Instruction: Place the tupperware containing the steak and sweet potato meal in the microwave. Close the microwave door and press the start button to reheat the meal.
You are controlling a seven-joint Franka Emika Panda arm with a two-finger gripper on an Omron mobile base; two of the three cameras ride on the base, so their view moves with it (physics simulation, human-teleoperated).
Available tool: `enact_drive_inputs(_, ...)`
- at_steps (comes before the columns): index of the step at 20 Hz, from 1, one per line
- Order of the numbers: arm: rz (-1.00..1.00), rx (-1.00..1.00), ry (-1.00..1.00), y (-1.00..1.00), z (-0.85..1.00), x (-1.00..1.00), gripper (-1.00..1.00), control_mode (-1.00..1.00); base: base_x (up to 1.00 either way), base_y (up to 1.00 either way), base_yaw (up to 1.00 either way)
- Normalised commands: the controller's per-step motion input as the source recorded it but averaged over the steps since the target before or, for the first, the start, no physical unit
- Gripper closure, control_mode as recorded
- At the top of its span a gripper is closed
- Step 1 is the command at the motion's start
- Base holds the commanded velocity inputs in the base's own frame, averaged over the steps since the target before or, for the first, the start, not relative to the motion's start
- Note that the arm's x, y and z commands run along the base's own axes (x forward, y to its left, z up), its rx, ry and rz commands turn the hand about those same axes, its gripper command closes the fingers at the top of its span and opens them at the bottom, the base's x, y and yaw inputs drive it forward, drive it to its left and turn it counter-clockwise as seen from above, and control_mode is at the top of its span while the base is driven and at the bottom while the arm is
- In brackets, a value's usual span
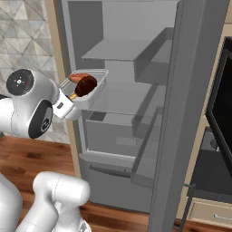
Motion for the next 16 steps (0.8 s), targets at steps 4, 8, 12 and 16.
enact_drive_inputs(4, 0.00, 0.00, 0.00, 0.00, 0.00, 0.00, 1.00, 1.00, -0.39, 0.73, -0.24)
enact_drive_inputs(8, 0.00, 0.00, 0.00, 0.00, 0.00, 0.00, 1.00, 1.00, -0.10, 0.89, -0.30)
enact_drive_inputs(12, 0.00, 0.00, 0.00, 0.00, 0.00, 0.00, 1.00, 1.00, 0.00, 0.99, -0.34)
enact_drive_inputs(16, 0.00, 0.00, 0.00, 0.00, 0.00, 0.00, 1.00, 1.00, 0.29, 1.00, -0.31)
